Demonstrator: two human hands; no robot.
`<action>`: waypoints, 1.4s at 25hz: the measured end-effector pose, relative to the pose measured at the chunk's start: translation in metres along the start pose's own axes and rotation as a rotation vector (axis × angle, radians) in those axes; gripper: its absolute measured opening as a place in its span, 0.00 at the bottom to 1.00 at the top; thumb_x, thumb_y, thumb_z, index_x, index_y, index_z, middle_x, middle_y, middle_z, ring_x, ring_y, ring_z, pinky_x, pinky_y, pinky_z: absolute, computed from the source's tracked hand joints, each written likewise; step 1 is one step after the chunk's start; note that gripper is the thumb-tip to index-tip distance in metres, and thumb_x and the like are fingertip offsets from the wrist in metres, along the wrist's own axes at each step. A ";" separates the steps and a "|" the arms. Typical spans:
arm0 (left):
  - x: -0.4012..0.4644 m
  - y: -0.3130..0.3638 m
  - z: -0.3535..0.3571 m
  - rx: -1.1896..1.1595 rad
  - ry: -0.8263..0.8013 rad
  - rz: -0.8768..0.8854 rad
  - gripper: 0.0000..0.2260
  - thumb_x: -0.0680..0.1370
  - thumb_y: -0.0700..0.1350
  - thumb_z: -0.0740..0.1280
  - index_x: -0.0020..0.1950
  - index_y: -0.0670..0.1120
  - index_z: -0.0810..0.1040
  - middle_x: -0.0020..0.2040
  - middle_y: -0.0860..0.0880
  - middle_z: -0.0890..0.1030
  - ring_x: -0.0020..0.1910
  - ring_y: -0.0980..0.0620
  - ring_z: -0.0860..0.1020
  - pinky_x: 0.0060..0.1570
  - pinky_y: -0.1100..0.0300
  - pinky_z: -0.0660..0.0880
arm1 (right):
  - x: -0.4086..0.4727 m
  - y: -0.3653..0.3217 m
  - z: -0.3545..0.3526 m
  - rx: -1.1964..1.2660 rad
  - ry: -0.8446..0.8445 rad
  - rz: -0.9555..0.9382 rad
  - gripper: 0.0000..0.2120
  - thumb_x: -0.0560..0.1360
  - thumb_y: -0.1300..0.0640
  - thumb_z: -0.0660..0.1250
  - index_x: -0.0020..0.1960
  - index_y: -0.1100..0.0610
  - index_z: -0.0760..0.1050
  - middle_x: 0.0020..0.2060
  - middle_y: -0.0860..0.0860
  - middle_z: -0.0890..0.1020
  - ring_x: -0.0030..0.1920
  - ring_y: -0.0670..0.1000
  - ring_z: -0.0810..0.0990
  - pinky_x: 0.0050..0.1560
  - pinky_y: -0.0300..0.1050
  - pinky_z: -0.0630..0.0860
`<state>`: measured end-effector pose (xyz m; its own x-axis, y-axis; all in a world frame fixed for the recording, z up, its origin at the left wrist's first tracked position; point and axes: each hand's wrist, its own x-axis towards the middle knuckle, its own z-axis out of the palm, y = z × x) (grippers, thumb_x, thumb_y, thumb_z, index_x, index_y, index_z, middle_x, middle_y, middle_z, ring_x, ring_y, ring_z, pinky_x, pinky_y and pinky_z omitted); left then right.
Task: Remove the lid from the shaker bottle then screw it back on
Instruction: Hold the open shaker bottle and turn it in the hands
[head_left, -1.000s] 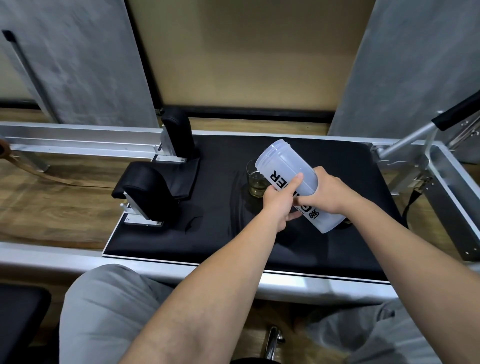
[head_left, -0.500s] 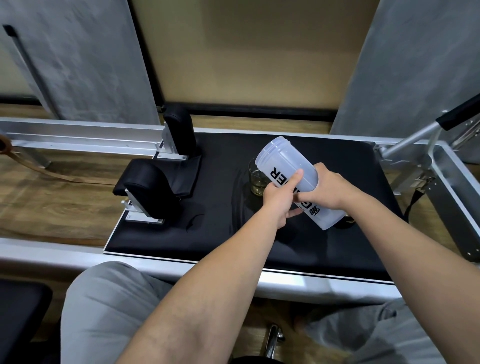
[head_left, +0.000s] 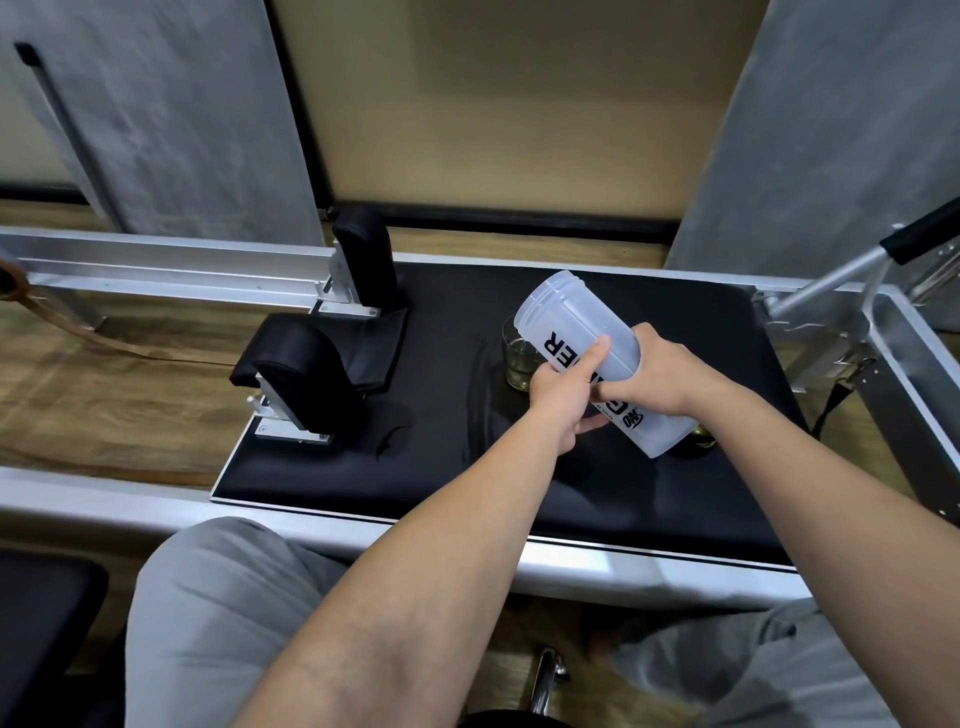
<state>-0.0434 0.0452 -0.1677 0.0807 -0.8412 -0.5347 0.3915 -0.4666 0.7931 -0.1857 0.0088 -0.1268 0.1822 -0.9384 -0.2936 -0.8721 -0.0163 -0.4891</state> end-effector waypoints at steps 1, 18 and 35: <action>0.000 0.000 0.000 0.000 0.000 0.000 0.23 0.76 0.59 0.78 0.63 0.48 0.79 0.60 0.48 0.88 0.58 0.46 0.88 0.44 0.49 0.86 | 0.000 0.000 0.000 -0.002 -0.001 0.000 0.43 0.53 0.29 0.76 0.59 0.49 0.66 0.48 0.50 0.81 0.44 0.51 0.83 0.41 0.51 0.81; -0.003 -0.001 0.005 -0.008 -0.007 0.009 0.24 0.75 0.59 0.79 0.65 0.48 0.79 0.59 0.49 0.88 0.57 0.47 0.88 0.43 0.49 0.86 | -0.003 0.002 -0.006 -0.002 -0.002 0.008 0.41 0.54 0.31 0.76 0.58 0.49 0.66 0.47 0.50 0.82 0.43 0.51 0.84 0.40 0.51 0.81; -0.004 0.000 0.005 -0.001 -0.014 0.011 0.24 0.76 0.59 0.78 0.63 0.47 0.78 0.60 0.46 0.88 0.57 0.46 0.87 0.44 0.48 0.87 | -0.005 0.000 -0.010 -0.035 -0.007 -0.006 0.38 0.56 0.33 0.77 0.56 0.50 0.66 0.46 0.51 0.82 0.43 0.52 0.84 0.41 0.51 0.81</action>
<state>-0.0488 0.0474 -0.1641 0.0727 -0.8500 -0.5217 0.3920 -0.4566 0.7986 -0.1912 0.0097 -0.1169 0.1908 -0.9356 -0.2969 -0.8864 -0.0343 -0.4617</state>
